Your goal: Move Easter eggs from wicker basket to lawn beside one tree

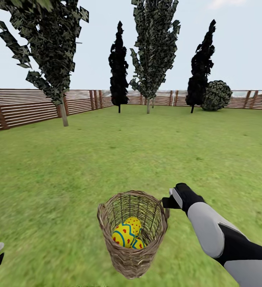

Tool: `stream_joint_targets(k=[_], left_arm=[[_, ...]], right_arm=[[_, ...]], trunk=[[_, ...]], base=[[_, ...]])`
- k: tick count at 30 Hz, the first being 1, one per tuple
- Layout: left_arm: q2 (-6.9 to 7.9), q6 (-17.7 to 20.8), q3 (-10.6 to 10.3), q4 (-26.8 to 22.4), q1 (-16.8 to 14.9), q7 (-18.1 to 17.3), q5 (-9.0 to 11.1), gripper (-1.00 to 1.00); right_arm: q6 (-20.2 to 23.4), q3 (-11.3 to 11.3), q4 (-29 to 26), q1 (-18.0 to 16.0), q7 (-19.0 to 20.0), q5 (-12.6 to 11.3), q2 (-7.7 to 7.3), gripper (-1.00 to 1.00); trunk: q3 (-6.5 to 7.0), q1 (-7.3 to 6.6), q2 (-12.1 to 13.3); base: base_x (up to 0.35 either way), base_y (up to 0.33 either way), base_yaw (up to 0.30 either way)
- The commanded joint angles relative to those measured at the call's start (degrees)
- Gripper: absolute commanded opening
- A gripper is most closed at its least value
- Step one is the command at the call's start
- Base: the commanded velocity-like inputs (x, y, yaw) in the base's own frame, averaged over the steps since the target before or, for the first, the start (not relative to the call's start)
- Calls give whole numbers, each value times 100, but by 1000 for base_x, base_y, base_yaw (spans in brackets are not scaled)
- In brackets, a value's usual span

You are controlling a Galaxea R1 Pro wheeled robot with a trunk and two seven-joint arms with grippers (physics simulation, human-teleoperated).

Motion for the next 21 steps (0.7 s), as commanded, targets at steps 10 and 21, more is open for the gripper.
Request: stream_joint_targets(k=[10, 21], left_arm=[[0, 10, 7, -4, 1, -24, 27, 100], [0, 7, 7, 30, 1, -16, 21, 100]], right_arm=[[21, -63, -9, -3, 20, -17, 11, -100], [21, -63, -9, -2, 20, -17, 12, -100]], trunk=[[175, -220, 399], [354, -440, 800]], base=[[0, 0, 287], [0, 0, 287]])
